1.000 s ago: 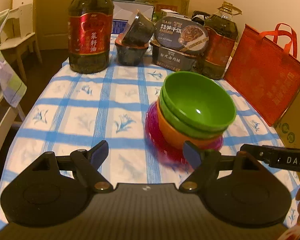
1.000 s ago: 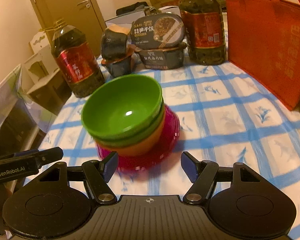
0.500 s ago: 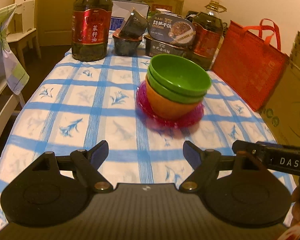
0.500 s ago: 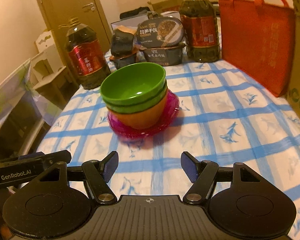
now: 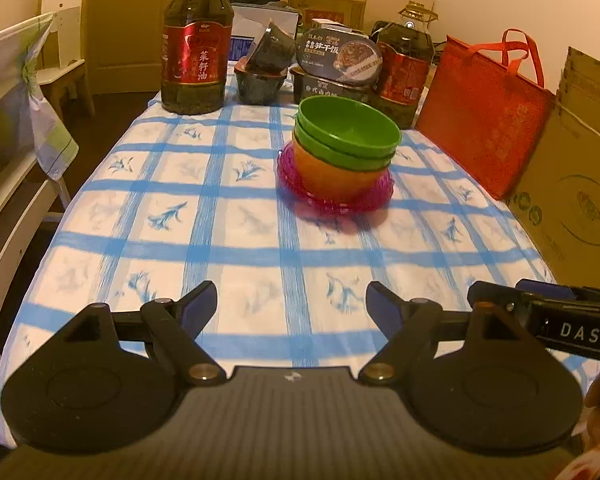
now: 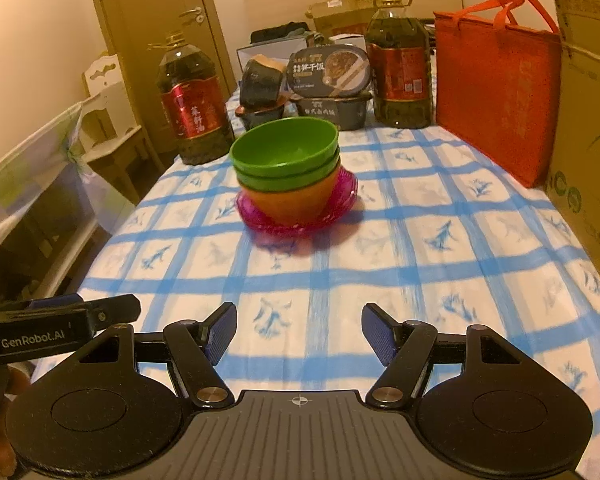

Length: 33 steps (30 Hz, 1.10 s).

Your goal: Organize plates and bowls

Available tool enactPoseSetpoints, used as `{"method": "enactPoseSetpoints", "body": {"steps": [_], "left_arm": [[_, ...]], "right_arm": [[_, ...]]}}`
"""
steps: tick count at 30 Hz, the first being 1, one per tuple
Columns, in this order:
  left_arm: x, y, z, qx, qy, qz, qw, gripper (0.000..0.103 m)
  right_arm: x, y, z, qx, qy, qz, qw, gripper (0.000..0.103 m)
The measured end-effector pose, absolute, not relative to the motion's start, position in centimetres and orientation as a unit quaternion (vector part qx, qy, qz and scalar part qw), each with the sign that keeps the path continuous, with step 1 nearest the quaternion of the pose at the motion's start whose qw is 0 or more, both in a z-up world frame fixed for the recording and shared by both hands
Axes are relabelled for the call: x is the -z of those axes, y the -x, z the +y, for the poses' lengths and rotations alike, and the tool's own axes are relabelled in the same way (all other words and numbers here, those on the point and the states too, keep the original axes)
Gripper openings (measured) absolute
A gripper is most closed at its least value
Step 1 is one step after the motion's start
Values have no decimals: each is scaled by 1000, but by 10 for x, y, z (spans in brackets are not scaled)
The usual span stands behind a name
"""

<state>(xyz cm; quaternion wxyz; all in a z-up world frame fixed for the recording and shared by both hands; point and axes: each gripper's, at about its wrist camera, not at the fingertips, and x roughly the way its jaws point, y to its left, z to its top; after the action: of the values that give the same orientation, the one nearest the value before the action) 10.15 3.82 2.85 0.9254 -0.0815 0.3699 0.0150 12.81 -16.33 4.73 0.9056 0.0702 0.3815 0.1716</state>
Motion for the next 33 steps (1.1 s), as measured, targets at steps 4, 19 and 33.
{"method": "enactPoseSetpoints", "body": {"steps": [4,19,33], "left_arm": [[-29,-85,37,-17,87,376,922,79],[-33,-30,31,-12,107,396,912,84],[-33,7,17,-19,71,391,917,86]], "right_arm": [[-52,-110,-165,-173,-70,380,906,69],[-59,-49,-165,-180,-62,381,905,69],[-58,-15,-174,-166,-64,390,903,69]]}}
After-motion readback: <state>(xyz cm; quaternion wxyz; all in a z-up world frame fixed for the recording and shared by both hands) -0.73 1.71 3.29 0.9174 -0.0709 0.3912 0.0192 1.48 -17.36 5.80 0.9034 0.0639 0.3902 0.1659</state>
